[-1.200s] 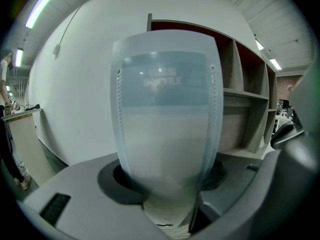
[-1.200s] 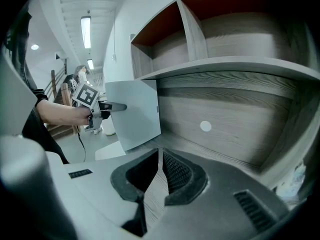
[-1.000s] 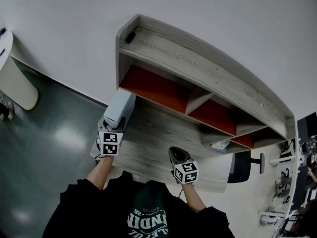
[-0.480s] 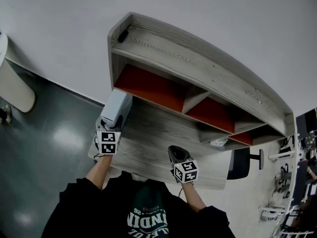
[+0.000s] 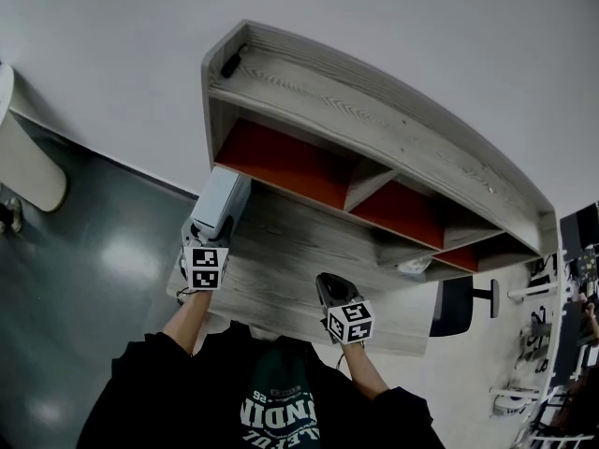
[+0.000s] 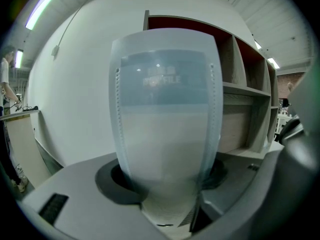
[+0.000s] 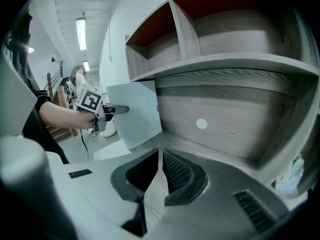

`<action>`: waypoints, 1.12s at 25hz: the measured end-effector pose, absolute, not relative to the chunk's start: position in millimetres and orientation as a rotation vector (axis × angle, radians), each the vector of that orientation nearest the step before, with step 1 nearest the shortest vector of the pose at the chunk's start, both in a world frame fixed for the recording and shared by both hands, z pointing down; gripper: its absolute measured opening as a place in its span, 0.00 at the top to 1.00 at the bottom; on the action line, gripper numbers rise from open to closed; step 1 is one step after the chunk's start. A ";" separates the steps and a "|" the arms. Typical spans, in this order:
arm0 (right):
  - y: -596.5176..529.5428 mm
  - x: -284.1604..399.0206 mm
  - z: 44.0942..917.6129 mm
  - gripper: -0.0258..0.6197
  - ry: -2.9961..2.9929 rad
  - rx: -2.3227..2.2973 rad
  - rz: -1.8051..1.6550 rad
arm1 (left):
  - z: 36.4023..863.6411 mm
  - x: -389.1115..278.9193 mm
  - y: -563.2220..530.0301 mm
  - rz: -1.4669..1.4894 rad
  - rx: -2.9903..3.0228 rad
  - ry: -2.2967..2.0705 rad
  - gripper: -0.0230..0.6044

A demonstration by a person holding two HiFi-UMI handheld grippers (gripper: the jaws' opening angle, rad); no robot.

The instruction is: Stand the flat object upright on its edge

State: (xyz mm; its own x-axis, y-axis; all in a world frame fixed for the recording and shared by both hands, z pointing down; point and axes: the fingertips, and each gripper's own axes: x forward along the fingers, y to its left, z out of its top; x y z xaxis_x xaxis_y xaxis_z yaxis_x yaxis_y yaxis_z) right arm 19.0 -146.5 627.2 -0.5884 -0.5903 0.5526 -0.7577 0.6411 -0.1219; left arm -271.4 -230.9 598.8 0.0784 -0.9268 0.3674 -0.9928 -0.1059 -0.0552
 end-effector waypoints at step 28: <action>-117.7 19.3 594.7 0.89 -2.478 1.146 0.431 | 591.1 -270.6 -167.0 0.471 2.180 -1.913 0.41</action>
State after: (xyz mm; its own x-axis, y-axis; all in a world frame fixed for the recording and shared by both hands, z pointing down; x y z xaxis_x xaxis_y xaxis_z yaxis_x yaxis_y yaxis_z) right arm 19.3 -117.7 594.7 -0.5976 -0.6599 0.4555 -0.7750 0.6211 -0.1168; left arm -270.6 -167.0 591.1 0.1103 -0.9236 0.3671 -0.9884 -0.1406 -0.0569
